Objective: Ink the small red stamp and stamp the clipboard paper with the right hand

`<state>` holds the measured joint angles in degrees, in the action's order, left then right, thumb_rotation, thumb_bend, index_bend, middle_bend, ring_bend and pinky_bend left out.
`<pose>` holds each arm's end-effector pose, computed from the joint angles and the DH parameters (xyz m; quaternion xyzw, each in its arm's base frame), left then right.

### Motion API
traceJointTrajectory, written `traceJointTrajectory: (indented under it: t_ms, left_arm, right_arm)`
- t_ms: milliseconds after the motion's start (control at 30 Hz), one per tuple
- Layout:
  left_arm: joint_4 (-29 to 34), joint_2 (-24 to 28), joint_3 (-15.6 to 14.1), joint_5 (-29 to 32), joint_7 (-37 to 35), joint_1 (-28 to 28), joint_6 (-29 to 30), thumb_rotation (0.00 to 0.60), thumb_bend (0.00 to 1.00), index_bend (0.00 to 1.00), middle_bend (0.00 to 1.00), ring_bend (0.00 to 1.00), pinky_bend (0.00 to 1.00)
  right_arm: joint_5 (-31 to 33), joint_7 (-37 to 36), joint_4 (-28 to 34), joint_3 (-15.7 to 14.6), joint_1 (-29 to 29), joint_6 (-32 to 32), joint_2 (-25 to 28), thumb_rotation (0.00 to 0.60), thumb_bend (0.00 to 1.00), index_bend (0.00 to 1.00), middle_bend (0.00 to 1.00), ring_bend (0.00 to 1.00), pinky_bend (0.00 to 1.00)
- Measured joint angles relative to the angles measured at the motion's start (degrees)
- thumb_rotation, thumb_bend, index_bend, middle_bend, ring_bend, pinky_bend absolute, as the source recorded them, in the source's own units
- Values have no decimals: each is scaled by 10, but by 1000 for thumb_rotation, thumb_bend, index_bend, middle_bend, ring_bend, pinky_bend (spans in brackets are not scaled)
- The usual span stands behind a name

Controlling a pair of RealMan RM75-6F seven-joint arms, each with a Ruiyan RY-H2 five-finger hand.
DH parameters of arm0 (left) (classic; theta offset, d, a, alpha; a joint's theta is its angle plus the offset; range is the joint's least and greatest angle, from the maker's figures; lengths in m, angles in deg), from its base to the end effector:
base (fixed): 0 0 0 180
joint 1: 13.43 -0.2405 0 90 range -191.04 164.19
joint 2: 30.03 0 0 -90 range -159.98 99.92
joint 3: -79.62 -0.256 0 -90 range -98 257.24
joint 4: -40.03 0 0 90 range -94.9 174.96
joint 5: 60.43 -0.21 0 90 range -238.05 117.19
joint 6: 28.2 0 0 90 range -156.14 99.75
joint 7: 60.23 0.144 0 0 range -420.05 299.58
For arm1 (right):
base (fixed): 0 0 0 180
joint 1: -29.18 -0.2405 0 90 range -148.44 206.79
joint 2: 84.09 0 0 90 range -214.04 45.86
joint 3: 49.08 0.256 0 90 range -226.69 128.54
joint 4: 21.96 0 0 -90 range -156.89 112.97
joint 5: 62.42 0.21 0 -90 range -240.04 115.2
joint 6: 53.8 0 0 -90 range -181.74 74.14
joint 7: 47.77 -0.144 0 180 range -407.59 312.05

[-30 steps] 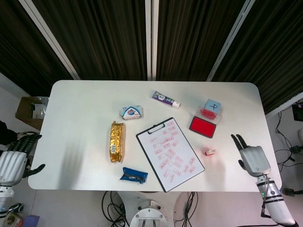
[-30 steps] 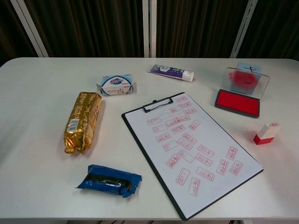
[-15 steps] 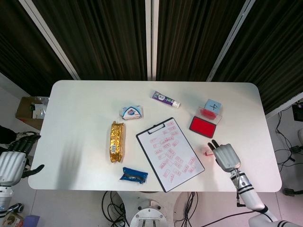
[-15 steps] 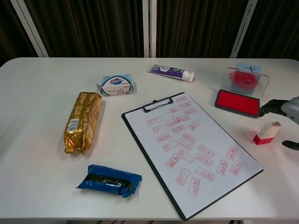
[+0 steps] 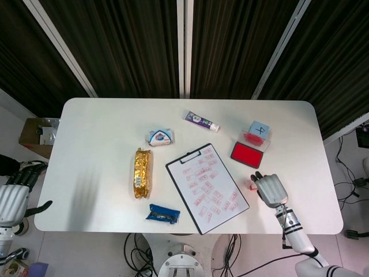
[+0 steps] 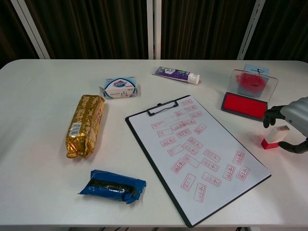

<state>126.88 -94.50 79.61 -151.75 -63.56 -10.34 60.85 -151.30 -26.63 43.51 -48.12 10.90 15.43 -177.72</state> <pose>-0.3218 0.1615 0.1629 -0.6175 -0.3627 -0.3925 0.5771 -0.2900 -0.2417 -0.0164 0.7665 -0.2589 0.2777 0.5180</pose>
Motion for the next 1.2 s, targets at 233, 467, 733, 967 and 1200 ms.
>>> traceJointTrajectory:
  t_ms: [233,467,733,967,1200]
  left_arm:
    - [-1,-2,1,2,-1,3,-5,600,0,160,165,155,251]
    - [-5,-3,1,4,-3,3,-6,600,0,160,165,155,251]
    - [-7,-3,0,4,-5,2,-5,600,0,160,165,155,251]
    - [-8,-3,0,4,-7,1,-3,600,0,160,165,156,251]
    - [-9,-3,-1,4,-8,0,-3,600,0,160,165,155,252]
  right_arm:
    - [6,-5,-10,0,-2,-1,-6,600,251,432,418,711,1000]
    - [7,-11,-20,-2,-5,-1,-13,600,277,470,444,718,1000]
    - [5,-16,-31,-6,-6,2,-22,600,303,494,459,718,1000]
    - [4,-18,-42,-7,-5,10,-29,600,344,583,531,719,1000]
    - [0,-30,-54,-4,-6,25,-35,600,364,654,589,739,1000]
